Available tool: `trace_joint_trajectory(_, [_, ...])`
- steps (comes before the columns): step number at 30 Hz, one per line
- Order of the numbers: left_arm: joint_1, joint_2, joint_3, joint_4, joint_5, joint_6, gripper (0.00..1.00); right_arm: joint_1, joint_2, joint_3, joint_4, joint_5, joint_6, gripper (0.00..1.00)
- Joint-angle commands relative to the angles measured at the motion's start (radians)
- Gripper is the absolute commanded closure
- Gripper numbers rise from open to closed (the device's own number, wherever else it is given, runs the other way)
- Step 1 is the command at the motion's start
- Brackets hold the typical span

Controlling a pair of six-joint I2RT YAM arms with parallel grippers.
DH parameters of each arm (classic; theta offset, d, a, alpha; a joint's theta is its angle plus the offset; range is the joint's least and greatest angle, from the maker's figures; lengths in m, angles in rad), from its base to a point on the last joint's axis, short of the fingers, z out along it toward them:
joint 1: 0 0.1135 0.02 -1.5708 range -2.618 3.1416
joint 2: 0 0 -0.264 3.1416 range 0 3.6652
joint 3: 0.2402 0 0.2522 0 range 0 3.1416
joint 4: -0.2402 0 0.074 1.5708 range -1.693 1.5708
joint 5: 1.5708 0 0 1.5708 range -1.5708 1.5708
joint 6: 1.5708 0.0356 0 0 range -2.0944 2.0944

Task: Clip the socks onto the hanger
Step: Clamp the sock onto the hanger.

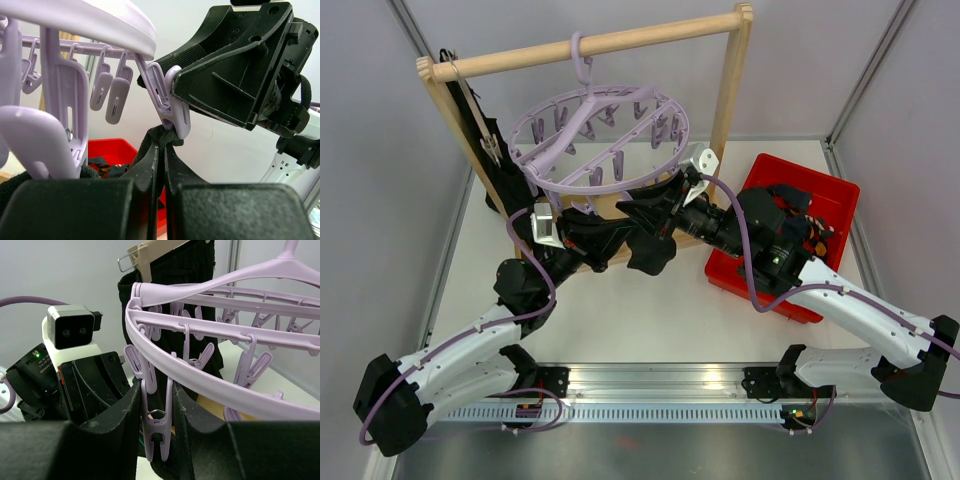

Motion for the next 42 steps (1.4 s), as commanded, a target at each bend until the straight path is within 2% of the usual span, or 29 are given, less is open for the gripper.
trace_joint_trajectory(1, [0.003, 0.004, 0.045, 0.051, 0.031, -0.026, 0.98, 0.018, -0.009, -0.007, -0.023, -0.109, 0.024, 1.00])
trace_joint_trajectory(2, [0.003, 0.002, 0.046, 0.048, 0.029, -0.027, 0.98, 0.016, -0.010, -0.007, -0.023, -0.108, 0.024, 1.00])
trace_joint_trajectory(5, [0.003, 0.001, 0.046, 0.034, 0.023, -0.026, 0.98, 0.018, -0.009, -0.004, -0.031, -0.102, 0.026, 0.88])
trace_joint_trajectory(8, [0.003, -0.005, 0.054, 0.013, 0.018, -0.026, 0.98, 0.016, -0.005, 0.002, -0.043, -0.100, 0.026, 0.64])
trace_joint_trajectory(10, [0.003, -0.005, 0.055, -0.001, 0.012, -0.027, 0.97, 0.018, -0.007, 0.004, -0.048, -0.098, 0.026, 0.57])
trace_joint_trajectory(13, [0.003, -0.002, 0.062, -0.013, 0.009, -0.029, 0.94, 0.016, -0.009, 0.012, -0.057, -0.094, 0.024, 0.40])
trace_joint_trajectory(16, [0.003, -0.004, 0.065, -0.026, 0.003, -0.032, 0.90, 0.016, -0.010, 0.019, -0.069, -0.088, 0.024, 0.31])
trace_joint_trajectory(25, [0.003, -0.039, 0.048, -0.084, -0.031, -0.024, 0.86, 0.016, -0.024, 0.028, -0.100, -0.059, 0.026, 0.20])
trace_joint_trajectory(33, [0.003, -0.104, 0.026, -0.228, -0.121, -0.006, 0.75, 0.018, -0.038, 0.064, -0.161, 0.015, 0.030, 0.16])
trace_joint_trajectory(37, [0.003, -0.136, 0.019, -0.296, -0.170, 0.008, 0.64, 0.018, -0.039, 0.099, -0.209, 0.052, 0.041, 0.16])
trace_joint_trajectory(42, [0.003, -0.194, 0.013, -0.403, -0.241, 0.017, 0.59, 0.018, -0.044, 0.139, -0.267, 0.151, 0.057, 0.14])
